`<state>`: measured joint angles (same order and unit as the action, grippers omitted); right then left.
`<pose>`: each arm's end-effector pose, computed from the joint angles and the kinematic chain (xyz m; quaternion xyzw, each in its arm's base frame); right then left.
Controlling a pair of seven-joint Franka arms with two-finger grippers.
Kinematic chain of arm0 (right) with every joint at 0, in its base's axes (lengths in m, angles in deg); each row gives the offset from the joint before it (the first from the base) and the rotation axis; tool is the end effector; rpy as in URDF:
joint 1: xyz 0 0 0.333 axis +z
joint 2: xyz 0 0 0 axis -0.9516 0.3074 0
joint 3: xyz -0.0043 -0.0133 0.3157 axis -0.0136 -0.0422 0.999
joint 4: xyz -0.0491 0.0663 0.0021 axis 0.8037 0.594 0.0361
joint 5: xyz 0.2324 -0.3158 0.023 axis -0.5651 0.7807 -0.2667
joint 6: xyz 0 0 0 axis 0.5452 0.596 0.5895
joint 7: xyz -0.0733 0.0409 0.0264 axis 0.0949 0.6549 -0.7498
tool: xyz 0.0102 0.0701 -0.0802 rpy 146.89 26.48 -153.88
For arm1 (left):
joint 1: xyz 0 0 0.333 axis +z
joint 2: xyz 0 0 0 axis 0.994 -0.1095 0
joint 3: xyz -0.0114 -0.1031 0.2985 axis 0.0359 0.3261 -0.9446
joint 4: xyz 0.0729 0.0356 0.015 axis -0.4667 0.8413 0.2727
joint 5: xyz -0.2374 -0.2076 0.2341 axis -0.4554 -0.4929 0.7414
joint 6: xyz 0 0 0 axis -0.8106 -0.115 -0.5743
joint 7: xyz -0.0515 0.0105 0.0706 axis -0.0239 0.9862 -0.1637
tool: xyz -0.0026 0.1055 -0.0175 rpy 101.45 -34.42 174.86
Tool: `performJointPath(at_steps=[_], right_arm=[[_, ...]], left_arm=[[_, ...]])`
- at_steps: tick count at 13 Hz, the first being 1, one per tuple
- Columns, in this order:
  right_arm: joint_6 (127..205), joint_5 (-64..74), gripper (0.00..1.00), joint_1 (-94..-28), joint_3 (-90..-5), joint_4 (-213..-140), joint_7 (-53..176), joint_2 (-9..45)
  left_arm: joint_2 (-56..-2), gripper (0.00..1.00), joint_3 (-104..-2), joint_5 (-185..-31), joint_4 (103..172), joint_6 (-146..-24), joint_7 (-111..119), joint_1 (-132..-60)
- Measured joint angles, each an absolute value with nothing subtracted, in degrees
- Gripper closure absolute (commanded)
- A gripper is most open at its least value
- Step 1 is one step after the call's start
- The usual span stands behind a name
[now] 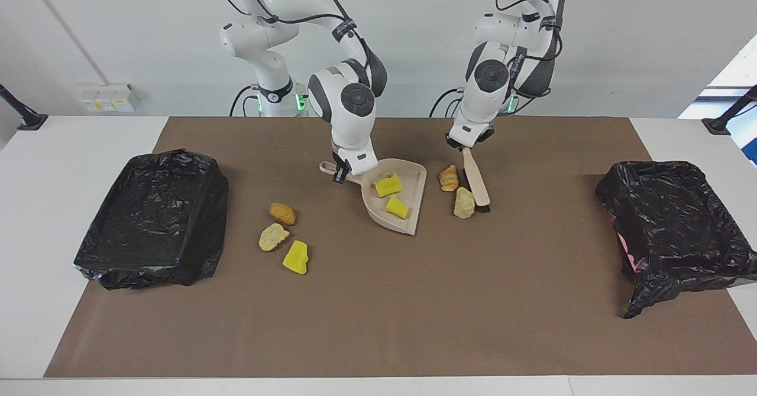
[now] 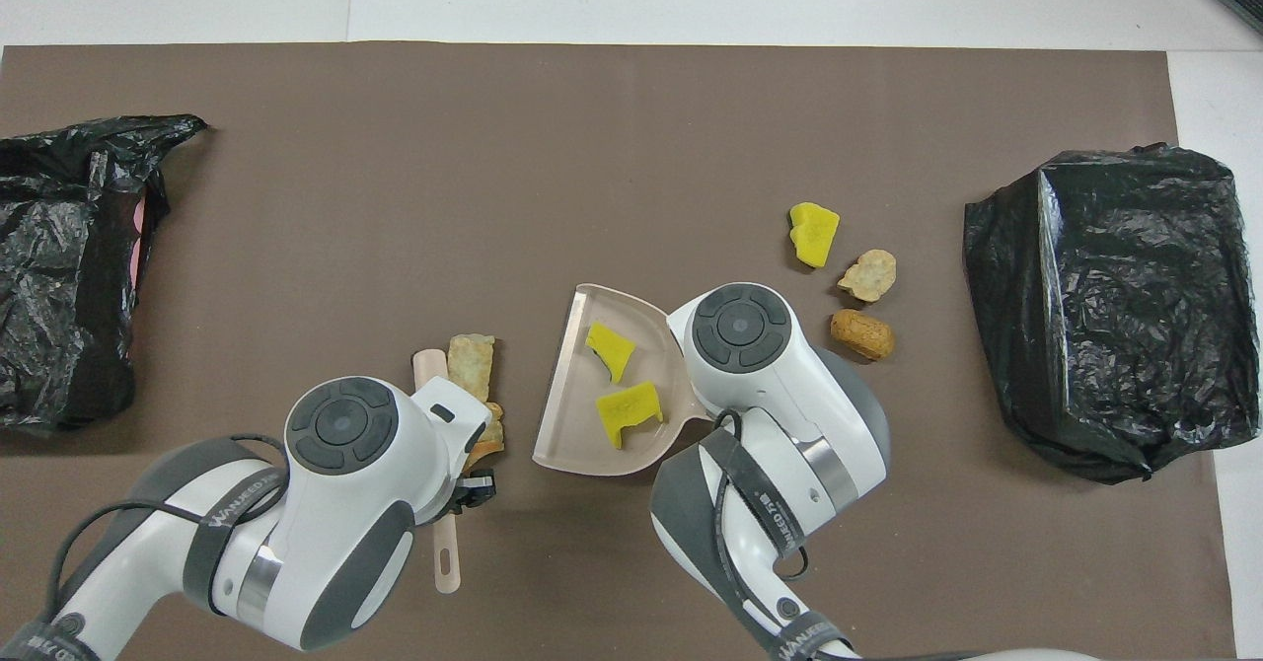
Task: Sweep and dump trash in bin
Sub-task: 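Sweep the tan trash pieces into the dustpan with the brush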
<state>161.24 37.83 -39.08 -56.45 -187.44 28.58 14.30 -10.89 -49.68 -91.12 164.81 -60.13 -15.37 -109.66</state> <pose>0.4846 0.2882 0.3407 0.7986 0.5894 -0.1214 0.0106 0.3740 -0.2487 0.3613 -0.9889 -0.0586 0.1340 0.0242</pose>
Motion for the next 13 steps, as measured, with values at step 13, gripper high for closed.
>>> performJointPath(at_steps=[13], right_arm=[[161.42, 37.59, 1.0, -39.27, -56.46, -187.89, 28.61, 14.08]], left_arm=[[-12.45, 1.0, -48.62, -96.02, 158.81, -70.29, -7.71, -119.67]])
